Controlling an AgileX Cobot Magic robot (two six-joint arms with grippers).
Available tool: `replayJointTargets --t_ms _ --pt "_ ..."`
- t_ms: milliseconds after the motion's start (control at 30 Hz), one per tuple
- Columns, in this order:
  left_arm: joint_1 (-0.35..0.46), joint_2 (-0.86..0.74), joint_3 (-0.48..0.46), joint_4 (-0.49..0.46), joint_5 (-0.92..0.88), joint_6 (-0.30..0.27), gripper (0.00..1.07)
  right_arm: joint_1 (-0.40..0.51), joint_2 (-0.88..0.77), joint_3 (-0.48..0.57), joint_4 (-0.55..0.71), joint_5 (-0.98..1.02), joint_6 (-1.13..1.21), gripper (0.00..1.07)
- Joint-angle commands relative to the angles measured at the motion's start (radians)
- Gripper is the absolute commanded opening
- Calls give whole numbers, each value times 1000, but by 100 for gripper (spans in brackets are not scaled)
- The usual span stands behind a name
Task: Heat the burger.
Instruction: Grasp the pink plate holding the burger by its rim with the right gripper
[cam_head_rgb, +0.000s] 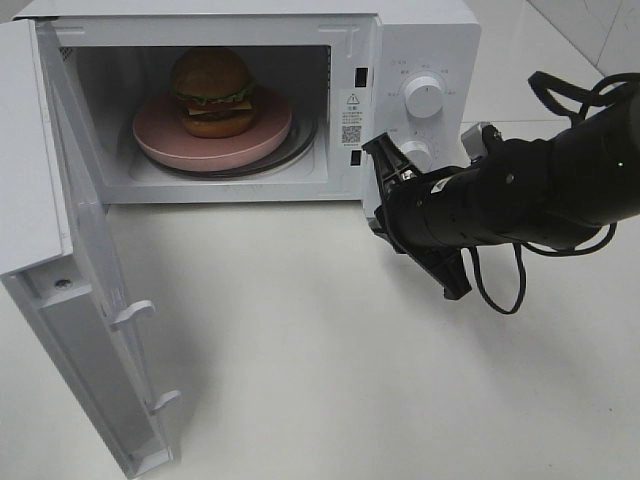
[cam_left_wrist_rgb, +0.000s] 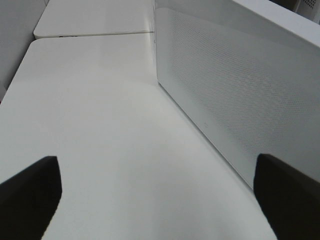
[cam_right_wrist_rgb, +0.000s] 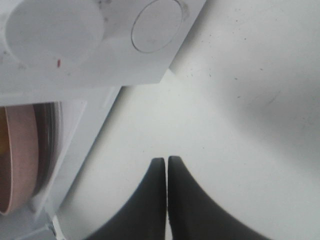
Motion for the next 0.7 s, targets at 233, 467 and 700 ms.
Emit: replayJointTargets --t_ms 233,467,700 --pt "5 -18 5 0 -5 -3 100 0 -72 2 -14 206 -390 0" --pt "5 -18 5 0 -5 -3 100 0 -119 2 -18 427 -667 1" --pt "5 -18 5 0 -5 -3 100 0 -168 -31 -131 636 -791 2"
